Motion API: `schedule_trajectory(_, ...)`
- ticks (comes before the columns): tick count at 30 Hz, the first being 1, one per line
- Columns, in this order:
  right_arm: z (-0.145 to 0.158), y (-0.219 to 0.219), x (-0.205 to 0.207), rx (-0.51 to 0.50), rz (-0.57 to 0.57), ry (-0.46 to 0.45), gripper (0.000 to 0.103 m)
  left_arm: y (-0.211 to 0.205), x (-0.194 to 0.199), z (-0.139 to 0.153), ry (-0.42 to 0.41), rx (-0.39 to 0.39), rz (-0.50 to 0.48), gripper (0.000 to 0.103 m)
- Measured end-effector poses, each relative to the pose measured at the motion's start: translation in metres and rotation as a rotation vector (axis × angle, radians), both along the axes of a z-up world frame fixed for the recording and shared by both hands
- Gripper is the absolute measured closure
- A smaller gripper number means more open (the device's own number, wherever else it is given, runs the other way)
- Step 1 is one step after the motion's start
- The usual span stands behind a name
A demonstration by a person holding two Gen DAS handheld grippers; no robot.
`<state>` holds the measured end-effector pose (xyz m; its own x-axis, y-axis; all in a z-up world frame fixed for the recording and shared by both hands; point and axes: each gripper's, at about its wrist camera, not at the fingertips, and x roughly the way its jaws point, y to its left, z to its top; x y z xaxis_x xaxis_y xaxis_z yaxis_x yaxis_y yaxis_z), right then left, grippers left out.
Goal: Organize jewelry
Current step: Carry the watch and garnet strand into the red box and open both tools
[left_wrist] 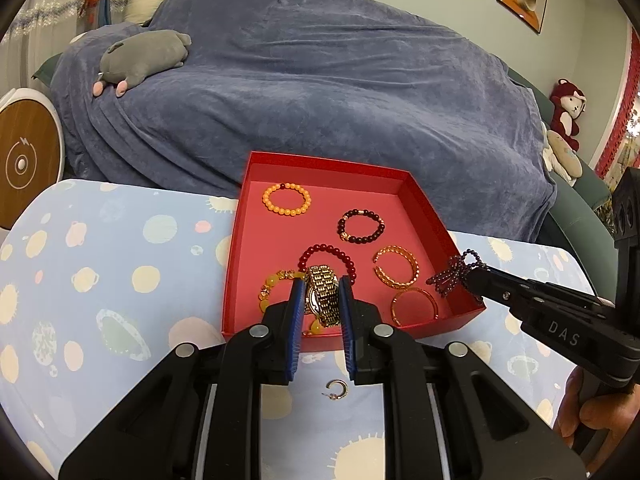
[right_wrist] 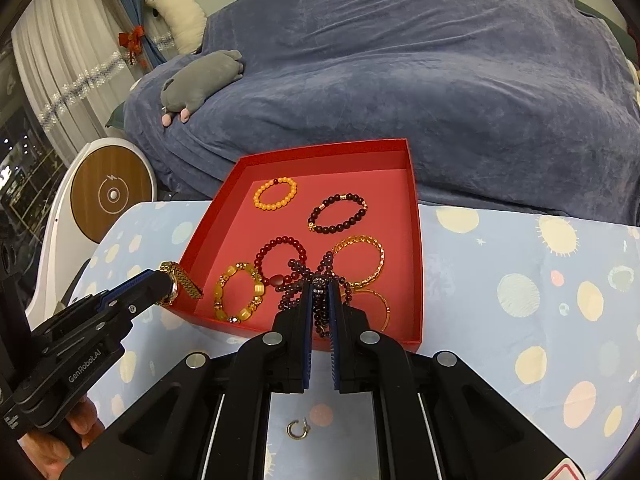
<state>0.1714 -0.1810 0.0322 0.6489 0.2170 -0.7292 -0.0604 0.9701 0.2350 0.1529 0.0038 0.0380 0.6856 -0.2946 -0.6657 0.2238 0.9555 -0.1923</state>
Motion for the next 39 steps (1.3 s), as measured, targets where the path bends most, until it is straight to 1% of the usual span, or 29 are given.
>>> schedule_trajectory(8, -0.023, -0.004, 0.022, 0.016, -0.021, 0.037, 0.096, -0.005, 0.025, -0.011, 0.003, 0.033, 0.007, 0.086)
schedule_trajectory(16, -0.044, -0.001, 0.034, 0.011, -0.019, 0.069, 0.096, -0.008, 0.036, -0.028, 0.039, 0.052, 0.001, 0.086)
schedule_trajectory(20, -0.048, 0.000, 0.035, 0.002, -0.014, 0.074, 0.096, -0.008, 0.041, -0.034, 0.053, 0.059, 0.005, 0.086)
schedule_trajectory(23, -0.049, -0.001, 0.035, 0.002, -0.016, 0.072, 0.090, -0.010, 0.042, -0.038, 0.065, 0.074, 0.008, 0.083)
schedule_trajectory(26, -0.047, -0.001, 0.035, -0.002, -0.020, 0.062, 0.090, -0.009, 0.041, -0.036, 0.055, 0.075, 0.021, 0.084)
schedule_trajectory(27, -0.046, 0.000, 0.034, -0.004, -0.020, 0.059, 0.090, -0.009, 0.041, -0.035, 0.053, 0.072, 0.022, 0.083)
schedule_trajectory(29, -0.043, 0.001, 0.033, -0.009, -0.017, 0.053, 0.088, -0.009, 0.039, -0.032, 0.044, 0.079, 0.030, 0.076)
schedule_trajectory(31, -0.039, 0.002, 0.031, -0.015, -0.015, 0.047, 0.082, -0.009, 0.036, -0.029, 0.030, 0.087, 0.033, 0.067)
schedule_trajectory(32, -0.037, 0.002, 0.030, -0.017, -0.017, 0.042, 0.077, -0.009, 0.034, -0.027, 0.026, 0.095, 0.038, 0.065)
schedule_trajectory(33, -0.034, 0.002, 0.028, -0.019, -0.019, 0.038, 0.075, -0.008, 0.033, -0.025, 0.020, 0.096, 0.036, 0.063)
schedule_trajectory(34, -0.031, 0.003, 0.027, -0.019, -0.017, 0.035, 0.075, -0.008, 0.031, -0.024, 0.017, 0.097, 0.036, 0.060)
schedule_trajectory(39, -0.019, 0.003, 0.016, -0.035, -0.013, 0.028, 0.074, -0.003, 0.024, -0.016, 0.009, 0.085, 0.043, 0.059)
